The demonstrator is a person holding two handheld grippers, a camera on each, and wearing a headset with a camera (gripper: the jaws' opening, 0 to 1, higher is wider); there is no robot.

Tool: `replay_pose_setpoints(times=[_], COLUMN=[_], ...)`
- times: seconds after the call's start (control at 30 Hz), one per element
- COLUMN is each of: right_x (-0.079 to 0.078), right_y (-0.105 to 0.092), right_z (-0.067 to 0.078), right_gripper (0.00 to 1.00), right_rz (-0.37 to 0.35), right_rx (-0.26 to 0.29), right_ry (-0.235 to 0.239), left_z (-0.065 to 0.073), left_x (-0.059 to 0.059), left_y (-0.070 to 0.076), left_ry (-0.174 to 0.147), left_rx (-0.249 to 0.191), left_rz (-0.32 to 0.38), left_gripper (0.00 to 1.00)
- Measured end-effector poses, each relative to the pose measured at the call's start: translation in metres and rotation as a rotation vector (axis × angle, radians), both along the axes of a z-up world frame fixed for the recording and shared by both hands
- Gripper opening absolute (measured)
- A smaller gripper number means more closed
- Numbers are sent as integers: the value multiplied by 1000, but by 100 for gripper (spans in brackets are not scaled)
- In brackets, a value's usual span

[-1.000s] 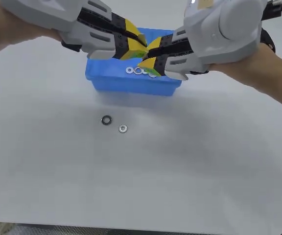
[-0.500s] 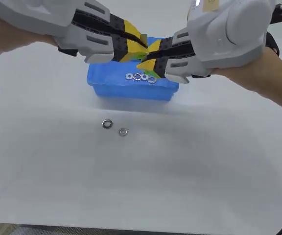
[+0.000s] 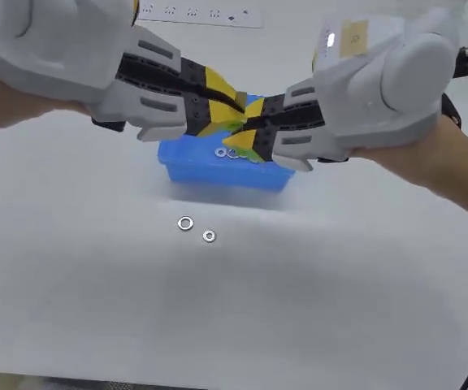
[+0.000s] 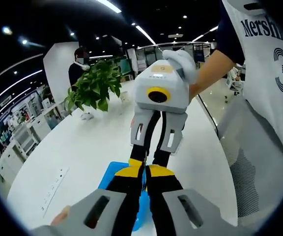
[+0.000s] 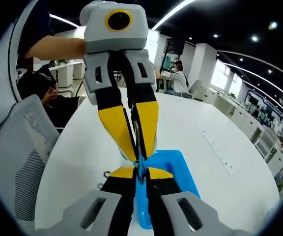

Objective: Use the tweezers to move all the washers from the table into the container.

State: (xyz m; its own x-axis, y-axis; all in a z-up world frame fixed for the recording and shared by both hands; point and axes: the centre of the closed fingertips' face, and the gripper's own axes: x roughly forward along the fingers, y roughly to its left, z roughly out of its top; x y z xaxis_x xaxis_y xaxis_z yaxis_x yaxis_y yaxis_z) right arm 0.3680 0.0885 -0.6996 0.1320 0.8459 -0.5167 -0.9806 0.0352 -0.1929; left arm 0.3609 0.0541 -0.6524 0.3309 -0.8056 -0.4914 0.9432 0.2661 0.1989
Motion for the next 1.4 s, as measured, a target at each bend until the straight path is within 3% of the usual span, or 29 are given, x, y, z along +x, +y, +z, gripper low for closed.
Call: replay_pose_setpoints(times=[0.17,0.57,0.9,1.1,1.4], right_x=[-13,-48,-79,-84,-87], right_y=[2,7,11,12,12], right_z=[5,4,-26,-36,-50], right_gripper=[8,9,10,10,11], right_rz=[14,41,58,61,69], right_rx=[-9,-14,-38,-50,-73], right_ry=[-13,-1,35,57,73], left_z=[8,7,-21,-30,-43], left_x=[-12,-41,-72,-78,-82], left_y=[2,7,14,18,21], left_ry=[-7,12,78,109,129], left_rx=[-18,4,35,31,43], left_rz=[15,16,31,56,62], left_gripper=[7,7,7,7,7])
